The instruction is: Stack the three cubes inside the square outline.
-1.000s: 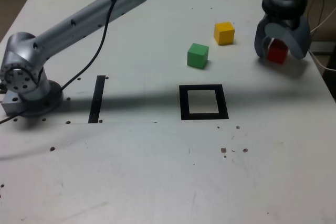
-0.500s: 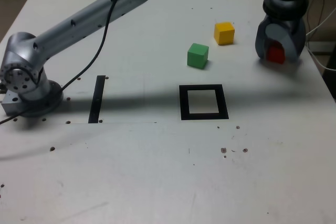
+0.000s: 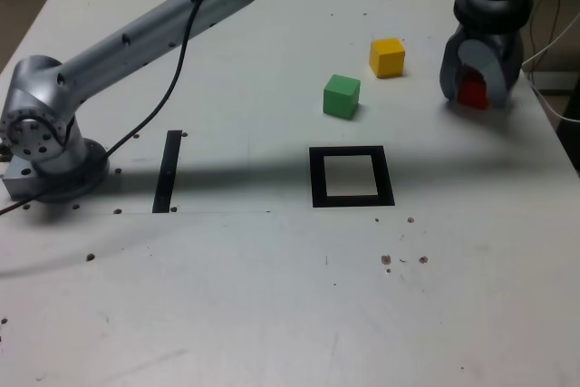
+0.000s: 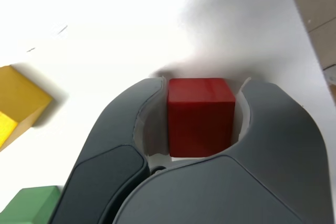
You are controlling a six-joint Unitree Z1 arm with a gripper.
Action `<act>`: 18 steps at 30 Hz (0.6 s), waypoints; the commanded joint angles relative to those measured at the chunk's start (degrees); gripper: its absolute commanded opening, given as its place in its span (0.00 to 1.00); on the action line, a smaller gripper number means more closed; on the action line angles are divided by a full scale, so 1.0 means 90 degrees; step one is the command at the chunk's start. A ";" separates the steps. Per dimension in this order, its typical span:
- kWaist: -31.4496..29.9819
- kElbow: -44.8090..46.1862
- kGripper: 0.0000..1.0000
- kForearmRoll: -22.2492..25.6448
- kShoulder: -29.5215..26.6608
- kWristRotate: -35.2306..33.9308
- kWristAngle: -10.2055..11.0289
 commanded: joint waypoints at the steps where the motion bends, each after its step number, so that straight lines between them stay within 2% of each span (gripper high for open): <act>1: -0.0023 -0.0074 0.36 0.0099 -0.0182 -0.0028 0.0024; 11: -0.0160 0.0137 0.36 0.0463 -0.0781 -0.0339 0.0032; 18: -0.0278 0.0912 0.36 0.0483 -0.1312 -0.0729 0.0124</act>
